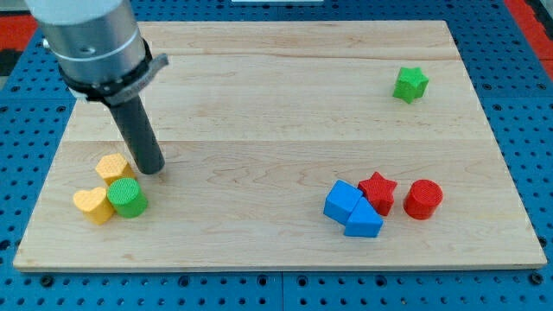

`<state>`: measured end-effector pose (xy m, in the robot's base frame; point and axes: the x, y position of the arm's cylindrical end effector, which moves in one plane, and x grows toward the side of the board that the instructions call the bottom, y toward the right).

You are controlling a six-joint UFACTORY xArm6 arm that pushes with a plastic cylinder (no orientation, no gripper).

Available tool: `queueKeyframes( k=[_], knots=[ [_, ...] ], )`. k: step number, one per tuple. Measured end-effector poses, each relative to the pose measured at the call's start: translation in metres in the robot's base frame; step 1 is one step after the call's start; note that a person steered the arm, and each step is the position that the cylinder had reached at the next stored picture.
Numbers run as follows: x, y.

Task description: Move green star closer to the green circle

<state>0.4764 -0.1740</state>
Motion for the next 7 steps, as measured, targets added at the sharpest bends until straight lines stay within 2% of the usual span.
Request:
queueKeyframes(
  k=[2, 3, 4, 6, 7],
  knots=[
    [0.011, -0.022],
    [-0.023, 0.018],
    [-0.051, 0.123],
    [-0.065, 0.375],
    [-0.097, 0.451]
  ],
)
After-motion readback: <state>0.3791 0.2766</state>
